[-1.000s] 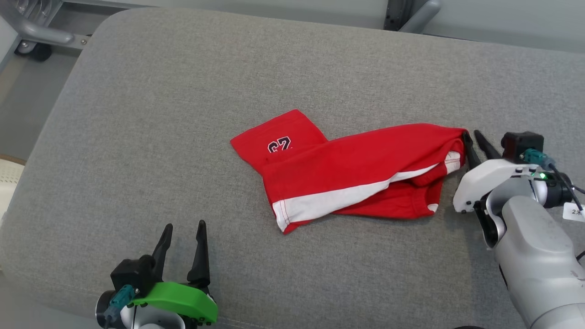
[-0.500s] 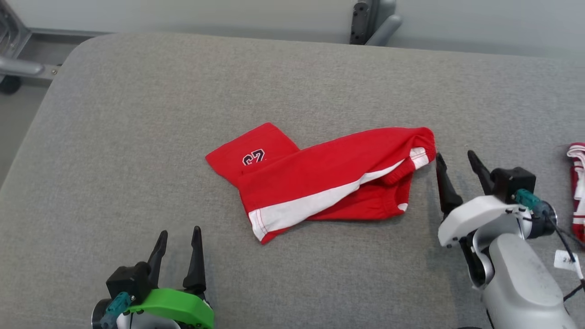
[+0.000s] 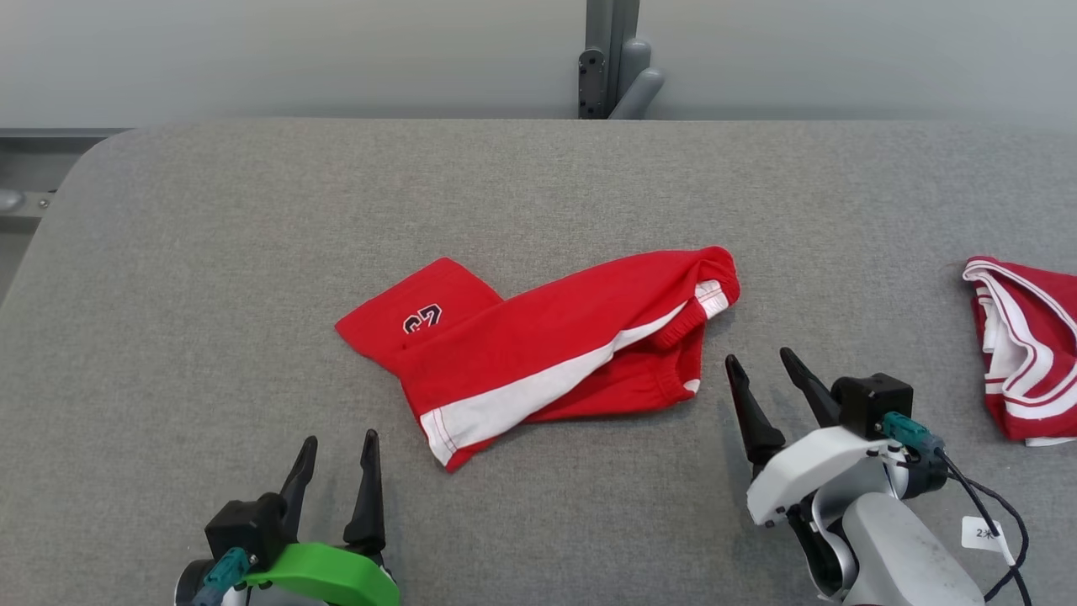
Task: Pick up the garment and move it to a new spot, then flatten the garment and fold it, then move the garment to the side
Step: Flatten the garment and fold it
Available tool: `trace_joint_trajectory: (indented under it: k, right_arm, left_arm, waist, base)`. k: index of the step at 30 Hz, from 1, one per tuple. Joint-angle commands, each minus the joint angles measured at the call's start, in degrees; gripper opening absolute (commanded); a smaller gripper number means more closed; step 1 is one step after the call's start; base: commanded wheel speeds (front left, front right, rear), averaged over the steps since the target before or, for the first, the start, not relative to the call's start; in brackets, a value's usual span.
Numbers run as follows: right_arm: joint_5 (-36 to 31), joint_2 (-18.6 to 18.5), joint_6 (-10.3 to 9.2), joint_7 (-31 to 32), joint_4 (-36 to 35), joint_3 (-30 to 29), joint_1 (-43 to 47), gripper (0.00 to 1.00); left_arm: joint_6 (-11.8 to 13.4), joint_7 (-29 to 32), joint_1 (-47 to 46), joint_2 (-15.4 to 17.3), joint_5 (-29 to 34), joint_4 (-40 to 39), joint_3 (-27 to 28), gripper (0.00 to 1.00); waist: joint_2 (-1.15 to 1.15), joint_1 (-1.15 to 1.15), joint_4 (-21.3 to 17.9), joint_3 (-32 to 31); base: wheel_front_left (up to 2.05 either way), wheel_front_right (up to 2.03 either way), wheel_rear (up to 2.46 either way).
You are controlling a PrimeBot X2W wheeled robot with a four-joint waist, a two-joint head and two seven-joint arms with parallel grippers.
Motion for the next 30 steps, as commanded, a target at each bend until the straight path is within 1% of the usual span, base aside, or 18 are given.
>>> trace_joint_trajectory:
  k: [1, 8, 12, 13, 15, 17, 20, 21, 23, 24, 25, 27, 30]
  right_arm:
    - [0.4, -0.3, -0.02, -0.2, 0.2, 0.4, -1.1, 1.00]
    - [1.9, -0.6, -0.02, -0.2, 2.9, 3.0, -3.5, 1.00]
    - [1.9, -1.0, -0.02, -0.2, 4.6, 3.9, -4.7, 0.95]
    - [2.0, -1.1, -0.02, -0.2, 4.7, 3.9, -4.9, 0.95]
    - [2.0, -1.1, -0.02, -0.2, 4.9, 3.6, -5.5, 0.90]
    - [1.7, -1.3, -0.02, -0.2, 5.1, 3.6, -5.7, 0.90]
    - [0.8, -1.4, -0.02, -0.2, 6.5, 3.2, -6.4, 0.74]
    - [0.5, -1.3, -0.02, -0.2, 6.7, 3.0, -6.7, 0.70]
    - [0.0, -1.2, -0.02, -0.2, 7.2, 2.8, -7.0, 0.46]
    - [-0.1, -1.2, -0.02, -0.2, 7.8, 2.4, -6.9, 0.37]
    - [-0.4, -1.2, -0.03, -0.2, 7.9, 2.2, -7.1, 0.32]
    - [-0.9, -1.0, -0.03, -0.2, 7.7, 2.1, -7.4, 0.37]
    - [-1.0, -0.9, -0.03, -0.2, 6.3, 1.5, -5.8, 0.49]
  left_arm:
    - [-0.2, 0.0, -0.3, 0.2, 0.4, 0.2, 0.1, 1.00]
    - [-0.4, 0.0, -0.6, 0.2, 1.1, 0.2, 0.2, 1.00]
    - [-0.5, 0.0, -0.9, 0.2, 1.2, 0.1, 0.1, 1.00]
    - [-0.5, 0.0, -1.0, 0.2, 1.0, 0.1, 0.1, 1.00]
    - [-0.4, 0.0, -1.1, 0.2, 0.9, -0.2, -0.1, 1.00]
    - [-0.3, 0.0, -1.2, 0.2, 0.8, -0.3, -0.3, 1.00]
    - [-0.1, 0.0, -1.4, 0.2, 0.5, -0.5, -0.6, 1.00]
    - [0.0, 0.0, -1.4, 0.2, 0.4, -0.6, -0.7, 1.00]
    - [0.2, 0.0, -1.4, 0.2, 0.3, -0.7, -0.7, 1.00]
    - [0.3, 0.0, -1.4, 0.2, 0.2, -0.8, -0.7, 1.00]
    - [0.4, 0.0, -1.4, 0.2, 0.1, -0.8, -0.7, 1.00]
    - [0.4, 0.0, -1.5, 0.2, -0.1, -0.9, -0.7, 1.00]
    - [0.6, 0.0, -1.7, 0.2, -0.4, -1.1, -0.8, 1.00]
  waist:
    - [0.00, 0.00, 1.2, 0.8]
    - [0.00, 0.00, 5.3, 2.2]
    - [0.00, 0.00, 7.3, 2.9]
    - [0.00, 0.00, 7.7, 3.1]
    - [0.00, 0.00, 8.4, 3.5]
    - [0.00, 0.00, 8.6, 3.7]
    - [0.00, 0.00, 9.3, 4.3]
    - [0.00, 0.00, 9.4, 4.4]
    - [0.00, 0.00, 9.6, 4.6]
    - [0.00, 0.00, 9.6, 4.7]
    - [0.00, 0.00, 9.6, 4.8]
    - [0.00, 0.00, 9.6, 4.9]
    - [0.00, 0.00, 9.2, 5.1]
  base:
    - [0.00, 0.00, 0.00]
    - [0.00, 0.00, 0.00]
    - [0.00, 0.00, 0.00]
    - [0.00, 0.00, 0.00]
    - [0.00, 0.00, 0.00]
    - [0.00, 0.00, 0.00]
    - [0.00, 0.00, 0.00]
    - [0.00, 0.00, 0.00]
    - [0.00, 0.00, 0.00]
    - [0.00, 0.00, 0.00]
    - [0.00, 0.00, 0.00]
    - [0.00, 0.00, 0.00]
    - [0.00, 0.00, 0.00]
